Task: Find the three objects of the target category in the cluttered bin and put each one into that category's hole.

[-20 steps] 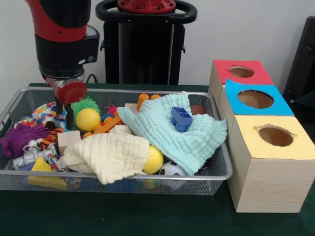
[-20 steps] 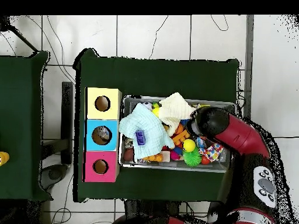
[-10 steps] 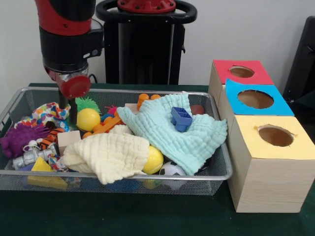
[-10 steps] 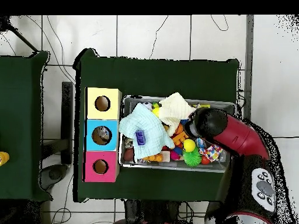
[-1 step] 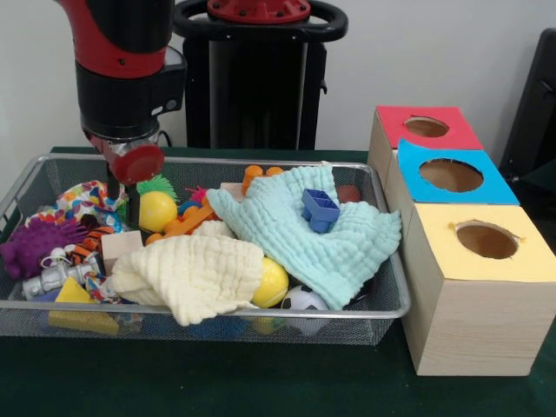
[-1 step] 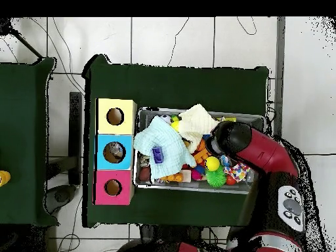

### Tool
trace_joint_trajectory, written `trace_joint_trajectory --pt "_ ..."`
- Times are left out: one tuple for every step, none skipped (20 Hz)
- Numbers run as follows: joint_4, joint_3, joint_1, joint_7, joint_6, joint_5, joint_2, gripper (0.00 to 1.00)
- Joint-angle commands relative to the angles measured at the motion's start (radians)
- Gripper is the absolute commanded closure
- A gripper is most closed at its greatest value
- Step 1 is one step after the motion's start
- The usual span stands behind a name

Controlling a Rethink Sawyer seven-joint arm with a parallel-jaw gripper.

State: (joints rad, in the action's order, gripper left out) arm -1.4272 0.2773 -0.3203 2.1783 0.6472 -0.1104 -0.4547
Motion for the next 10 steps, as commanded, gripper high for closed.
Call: trace_joint_trajectory --pt "0.072 0.004 0.014 0.104 0.129 0.039 0.101 0.00" --pt "0.076 0.009 0.015 0.100 0.135 0.042 0.100 0.00" --pt "0.078 0.015 0.016 0.097 0.142 0.043 0.099 0.00" --pt "0.083 0.016 0.013 0.092 0.143 0.043 0.104 0.00" --pt "0.085 0.017 0.011 0.088 0.144 0.042 0.105 0.00" --pt "0.086 0.017 0.010 0.085 0.144 0.041 0.107 0.00" --pt "0.090 0.013 0.005 0.078 0.151 0.040 0.110 0.00" --pt "0.093 0.010 0.001 0.071 0.157 0.038 0.114 0.00" --pt "0.099 0.007 -0.004 0.064 0.171 0.036 0.115 0.00" --pt "0.102 0.004 -0.008 0.056 0.184 0.034 0.115 0.00"
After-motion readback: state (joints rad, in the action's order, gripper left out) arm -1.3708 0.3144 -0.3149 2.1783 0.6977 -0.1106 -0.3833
